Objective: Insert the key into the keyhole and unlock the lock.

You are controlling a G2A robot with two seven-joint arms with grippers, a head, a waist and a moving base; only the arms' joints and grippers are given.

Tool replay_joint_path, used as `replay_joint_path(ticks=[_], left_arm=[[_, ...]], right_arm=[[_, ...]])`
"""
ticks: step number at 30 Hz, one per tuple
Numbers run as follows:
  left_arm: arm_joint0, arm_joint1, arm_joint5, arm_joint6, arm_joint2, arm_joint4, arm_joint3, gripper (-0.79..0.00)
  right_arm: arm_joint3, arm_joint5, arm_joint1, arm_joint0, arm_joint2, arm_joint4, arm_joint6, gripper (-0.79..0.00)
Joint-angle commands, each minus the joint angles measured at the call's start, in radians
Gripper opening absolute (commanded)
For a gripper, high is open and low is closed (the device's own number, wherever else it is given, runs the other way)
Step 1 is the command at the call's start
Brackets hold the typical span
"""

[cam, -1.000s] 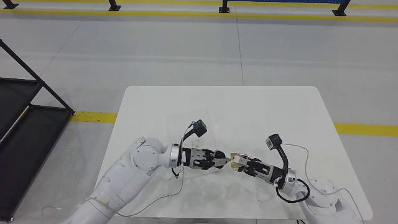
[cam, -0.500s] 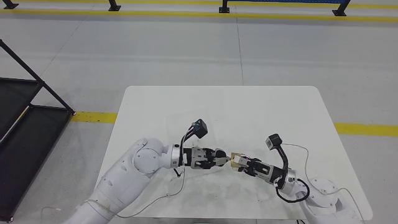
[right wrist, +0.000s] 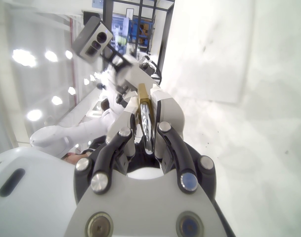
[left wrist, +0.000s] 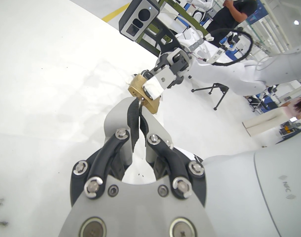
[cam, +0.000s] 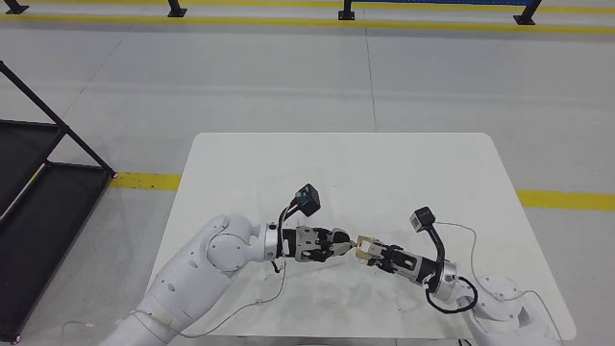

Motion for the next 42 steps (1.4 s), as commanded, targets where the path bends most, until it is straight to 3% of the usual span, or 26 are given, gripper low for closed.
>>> replay_joint_path(ticks=[1, 22, 42], left_arm=[[0.0, 0.001, 0.0, 0.003, 0.001, 0.003, -0.001, -0.785], [-0.024, 0.006, -0.037, 0.06, 0.026, 0.085, -0.002, -0.785], [-0.005, 0.013, -0.078, 0.212, 0.016, 0.292, -0.015, -0.785]], right_arm=[[0.0, 0.001, 0.001, 0.001, -0.001, -0.001, -0.001, -0.785], [0.0, 0.002, 0.009, 0.005, -0.007, -0.009, 0.0, -0.785], [0.0, 0.015, 0.015, 0.011, -0.016, 0.01, 0.001, -0.785]])
